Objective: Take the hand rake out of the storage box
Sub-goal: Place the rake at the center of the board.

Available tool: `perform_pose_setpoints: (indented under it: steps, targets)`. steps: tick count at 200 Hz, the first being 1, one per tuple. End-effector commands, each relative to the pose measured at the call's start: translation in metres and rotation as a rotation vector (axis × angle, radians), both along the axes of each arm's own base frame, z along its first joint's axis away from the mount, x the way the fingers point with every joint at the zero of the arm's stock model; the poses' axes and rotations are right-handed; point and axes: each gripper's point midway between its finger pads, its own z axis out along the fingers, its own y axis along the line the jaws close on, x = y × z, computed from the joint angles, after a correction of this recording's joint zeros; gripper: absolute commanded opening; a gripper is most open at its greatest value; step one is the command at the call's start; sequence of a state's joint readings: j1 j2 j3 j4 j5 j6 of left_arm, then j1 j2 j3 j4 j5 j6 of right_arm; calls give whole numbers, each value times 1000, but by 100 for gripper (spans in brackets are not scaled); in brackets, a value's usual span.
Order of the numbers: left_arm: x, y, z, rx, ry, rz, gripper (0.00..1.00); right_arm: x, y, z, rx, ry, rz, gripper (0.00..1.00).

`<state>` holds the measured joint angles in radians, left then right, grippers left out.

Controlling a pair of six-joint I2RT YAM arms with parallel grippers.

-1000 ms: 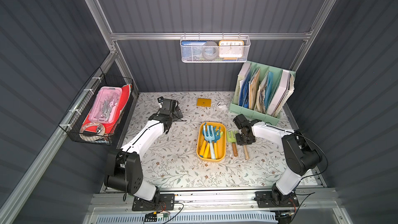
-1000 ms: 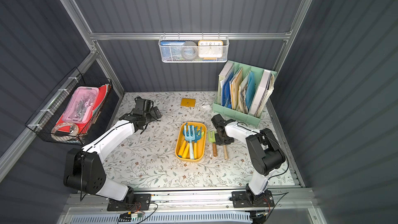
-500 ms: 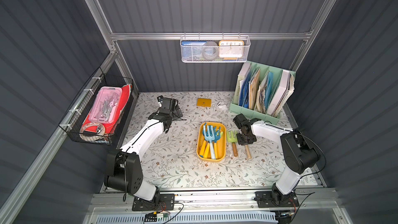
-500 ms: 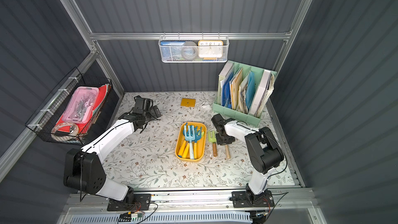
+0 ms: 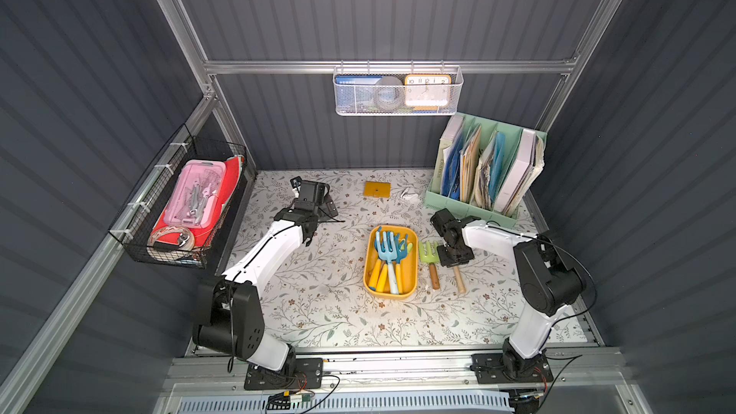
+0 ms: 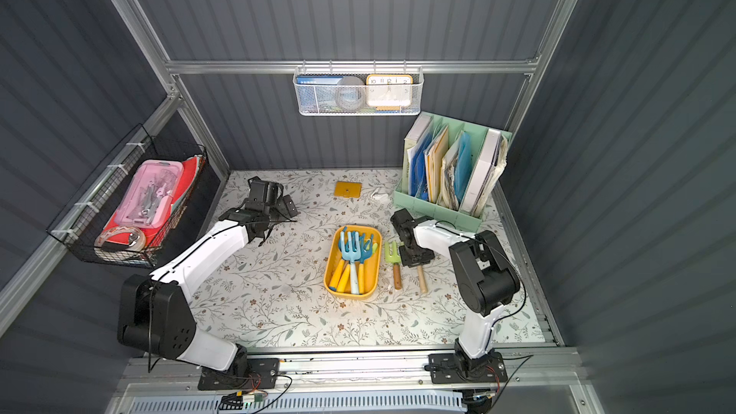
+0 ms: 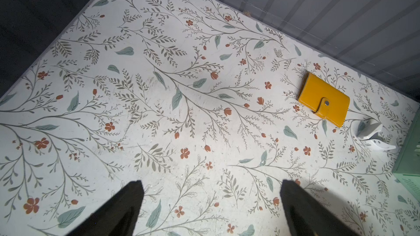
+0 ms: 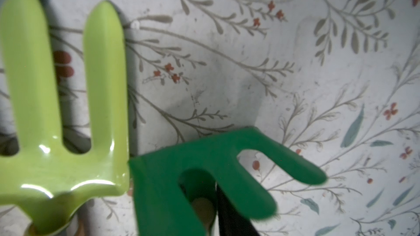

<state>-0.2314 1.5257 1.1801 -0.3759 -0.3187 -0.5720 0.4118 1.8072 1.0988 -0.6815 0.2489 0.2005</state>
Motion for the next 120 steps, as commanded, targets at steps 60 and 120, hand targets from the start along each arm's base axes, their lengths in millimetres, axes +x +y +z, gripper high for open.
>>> perform_pose_setpoints:
  steps: [60, 120]
  targets:
    - [-3, 2, 5, 28, 3, -4, 100, -4, -2, -4, 8, 20, -18, 35]
    - [-4, -4, -6, 20, 33, -33, 100, -4, 3, 13, 65, -34, -28, 41]
